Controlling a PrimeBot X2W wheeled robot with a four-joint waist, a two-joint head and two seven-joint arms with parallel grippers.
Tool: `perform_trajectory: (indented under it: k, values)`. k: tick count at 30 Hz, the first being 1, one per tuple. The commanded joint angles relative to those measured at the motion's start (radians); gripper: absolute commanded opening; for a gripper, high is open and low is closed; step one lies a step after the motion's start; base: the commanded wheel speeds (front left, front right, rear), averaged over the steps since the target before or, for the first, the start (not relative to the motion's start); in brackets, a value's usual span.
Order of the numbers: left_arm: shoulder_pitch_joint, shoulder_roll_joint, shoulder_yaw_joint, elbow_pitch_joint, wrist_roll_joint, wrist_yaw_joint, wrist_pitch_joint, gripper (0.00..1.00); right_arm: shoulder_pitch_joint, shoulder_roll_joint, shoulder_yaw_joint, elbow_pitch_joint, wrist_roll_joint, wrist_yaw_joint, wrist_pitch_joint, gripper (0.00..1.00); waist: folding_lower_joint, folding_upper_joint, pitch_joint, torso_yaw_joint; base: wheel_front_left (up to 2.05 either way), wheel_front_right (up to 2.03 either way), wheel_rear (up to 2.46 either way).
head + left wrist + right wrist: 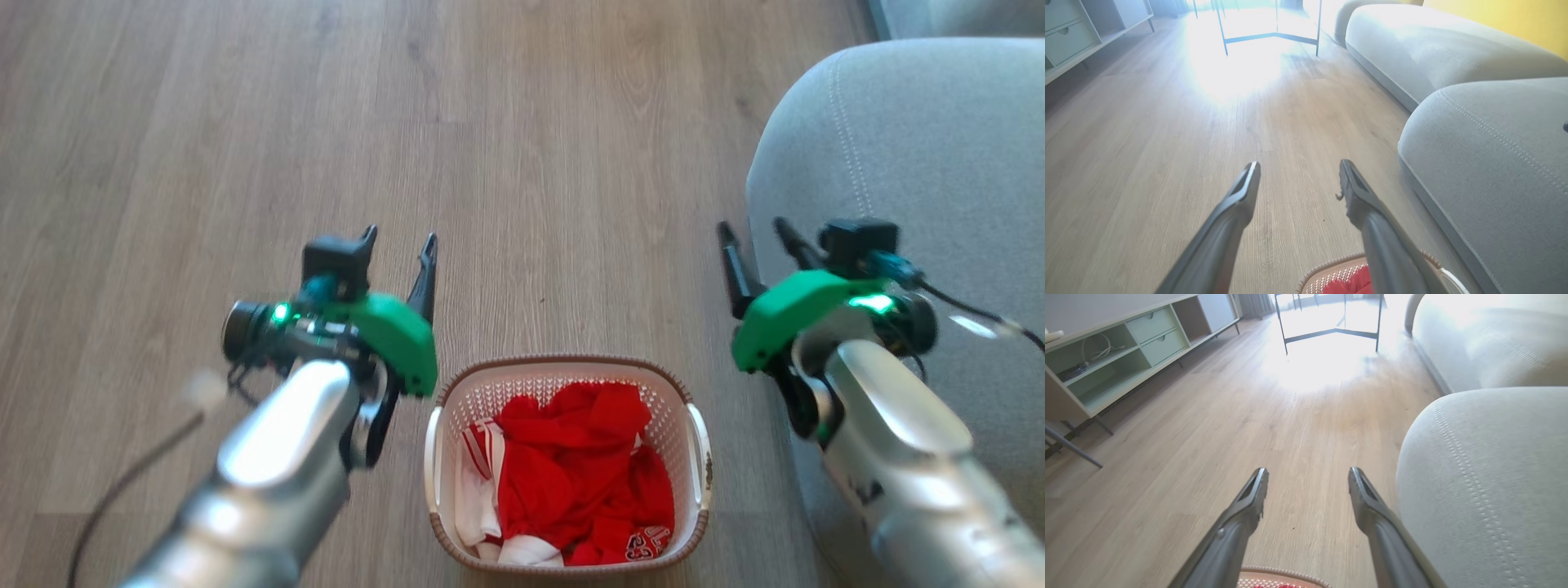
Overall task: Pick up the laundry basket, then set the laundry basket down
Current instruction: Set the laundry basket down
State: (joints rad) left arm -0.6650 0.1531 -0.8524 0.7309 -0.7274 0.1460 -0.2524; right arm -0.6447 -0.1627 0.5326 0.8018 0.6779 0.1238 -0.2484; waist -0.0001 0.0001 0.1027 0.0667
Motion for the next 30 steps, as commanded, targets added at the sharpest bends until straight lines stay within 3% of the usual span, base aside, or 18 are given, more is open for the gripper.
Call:
perform_trajectory:
  k: [1, 7, 14, 20, 30]
  values:
    - [0.045, 0.036, 0.066, -0.064, 0.044, 0.016, -0.009, 1.0, 0.05, 0.011, -0.033, -0.061, -0.047, 0.007, -0.013, 1.0, 0.0001, -0.0001, -0.01, 0.002, 0.0, 0.0, 0.0]
    - [0.259, 0.018, 0.32, -0.37, 0.284, 0.015, -0.009, 1.0, 0.253, 0.074, -0.278, -0.362, -0.285, 0.007, -0.013, 1.0, 0.0001, -0.0001, -0.044, 0.011, 0.0, 0.0, 0.0]
    - [0.432, -0.063, 0.501, -0.53, 0.441, -0.067, -0.009, 1.0, 0.402, 0.108, -0.351, -0.6, -0.393, 0.007, -0.013, 1.0, 0.0001, -0.0001, -0.066, 0.013, 0.0, 0.0, 0.0]
    - [0.51, -0.097, 0.576, -0.55, 0.472, -0.149, -0.009, 1.0, 0.491, 0.112, -0.372, -0.676, -0.384, 0.007, -0.013, 1.0, 0.0001, -0.0001, -0.077, 0.014, 0.0, 0.0, 0.0]
    - [0.58, -0.103, 0.614, -0.56, 0.471, -0.149, -0.009, 1.0, 0.568, 0.112, -0.361, -0.658, -0.373, 0.007, -0.013, 1.0, 0.0001, -0.0001, -0.089, 0.008, 0.0, 0.0, 0.0]
